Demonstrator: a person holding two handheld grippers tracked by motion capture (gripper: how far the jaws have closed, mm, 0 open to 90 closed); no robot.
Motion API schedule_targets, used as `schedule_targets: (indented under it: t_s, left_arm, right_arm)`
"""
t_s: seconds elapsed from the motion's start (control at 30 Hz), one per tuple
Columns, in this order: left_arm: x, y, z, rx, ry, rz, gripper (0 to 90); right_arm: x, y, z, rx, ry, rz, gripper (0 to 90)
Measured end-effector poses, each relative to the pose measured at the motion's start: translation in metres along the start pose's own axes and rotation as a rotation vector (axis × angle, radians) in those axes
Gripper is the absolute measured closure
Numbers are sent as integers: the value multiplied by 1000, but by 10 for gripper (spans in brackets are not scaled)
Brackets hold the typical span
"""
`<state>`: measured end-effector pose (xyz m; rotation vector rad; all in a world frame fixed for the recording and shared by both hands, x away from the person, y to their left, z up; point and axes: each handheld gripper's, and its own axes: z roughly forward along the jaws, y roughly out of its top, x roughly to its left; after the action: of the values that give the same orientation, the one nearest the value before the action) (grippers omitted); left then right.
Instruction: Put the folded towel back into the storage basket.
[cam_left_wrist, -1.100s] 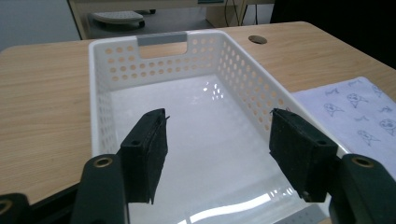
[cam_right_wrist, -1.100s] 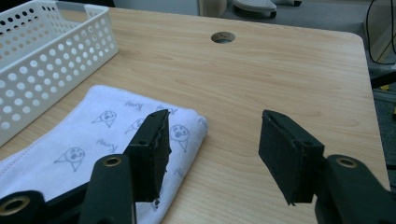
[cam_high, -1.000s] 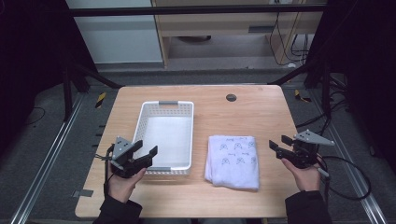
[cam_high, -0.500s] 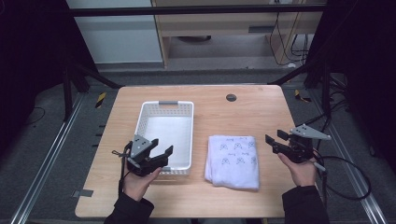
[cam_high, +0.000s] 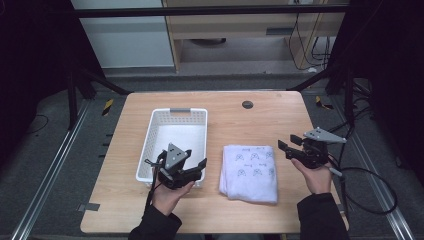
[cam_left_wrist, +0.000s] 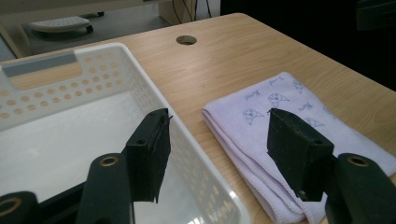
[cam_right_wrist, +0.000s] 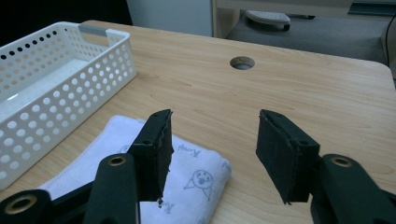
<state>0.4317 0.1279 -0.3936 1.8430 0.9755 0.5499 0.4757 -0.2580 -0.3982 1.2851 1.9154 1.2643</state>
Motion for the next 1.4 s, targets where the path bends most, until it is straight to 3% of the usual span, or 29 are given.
schedule_targets:
  t_s: [0.67,1.13,1.4]
  left_arm:
    - [-38,-3,33,63,-45,43,392]
    - [-54,-11,48,100,-60,53,393]
    - [-60,-19,55,124,-59,59,392]
  right_arm:
    - [0,-2,14,21,-5,-8,411]
    - [3,-6,21,32,-1,-14,373]
    - [-3,-18,27,68,-10,-11,359]
